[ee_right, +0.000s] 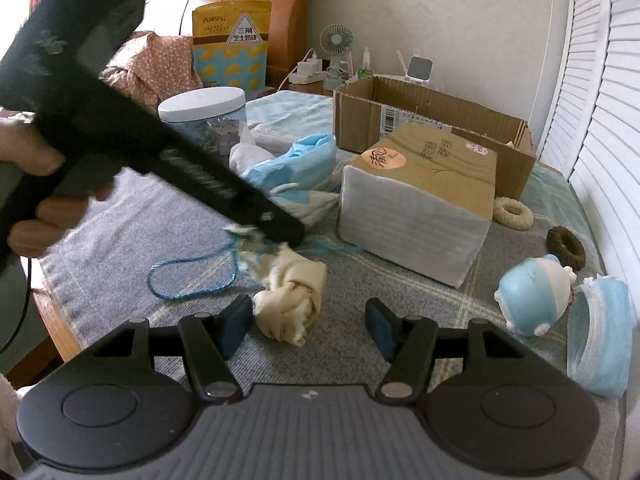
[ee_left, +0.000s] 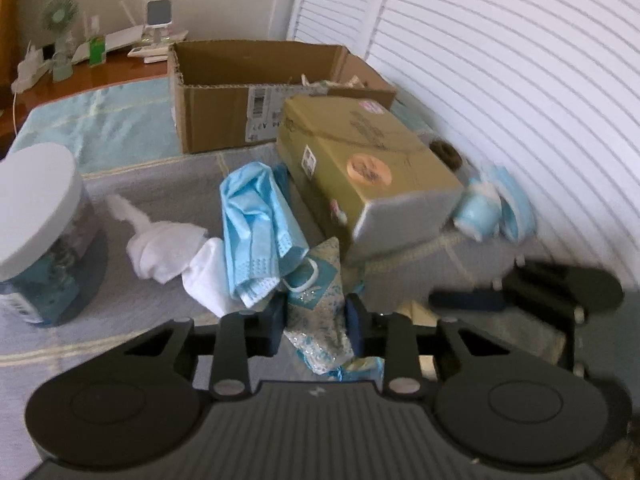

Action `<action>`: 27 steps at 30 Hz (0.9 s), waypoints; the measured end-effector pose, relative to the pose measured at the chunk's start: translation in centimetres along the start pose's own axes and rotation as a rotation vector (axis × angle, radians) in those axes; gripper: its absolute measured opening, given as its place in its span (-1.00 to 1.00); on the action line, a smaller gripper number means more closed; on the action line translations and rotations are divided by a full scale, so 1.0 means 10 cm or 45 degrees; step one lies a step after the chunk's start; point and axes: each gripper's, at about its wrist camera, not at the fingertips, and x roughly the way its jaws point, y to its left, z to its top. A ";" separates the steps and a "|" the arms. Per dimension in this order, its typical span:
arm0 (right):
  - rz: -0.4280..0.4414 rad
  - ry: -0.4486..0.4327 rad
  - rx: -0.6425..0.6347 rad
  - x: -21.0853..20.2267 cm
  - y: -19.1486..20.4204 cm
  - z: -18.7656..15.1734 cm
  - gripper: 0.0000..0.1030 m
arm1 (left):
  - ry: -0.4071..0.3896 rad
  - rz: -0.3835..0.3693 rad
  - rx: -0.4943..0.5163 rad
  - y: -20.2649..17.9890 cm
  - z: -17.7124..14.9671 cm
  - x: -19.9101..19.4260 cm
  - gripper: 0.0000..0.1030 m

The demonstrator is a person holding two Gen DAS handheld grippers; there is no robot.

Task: Organize soft objects
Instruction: 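Grasp the knotted cloth with the right tool while the left tool grasps the blue-printed tissue packet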

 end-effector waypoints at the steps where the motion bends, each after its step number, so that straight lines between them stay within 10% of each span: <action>1: -0.002 0.001 0.000 0.00 0.00 0.00 0.30 | 0.010 0.009 0.025 0.00 -0.03 -0.03 -0.41; 13: -0.013 0.019 -0.062 0.06 0.08 0.09 0.24 | 0.010 0.038 0.050 0.01 -0.05 0.03 -0.28; 20: -0.009 0.029 -0.092 0.07 0.14 0.14 -0.33 | 0.035 0.011 0.071 0.04 -0.04 -0.01 -0.44; 27: -0.048 0.026 -0.051 -0.02 0.10 0.16 -0.43 | 0.059 -0.008 0.183 0.00 -0.03 -0.24 -0.49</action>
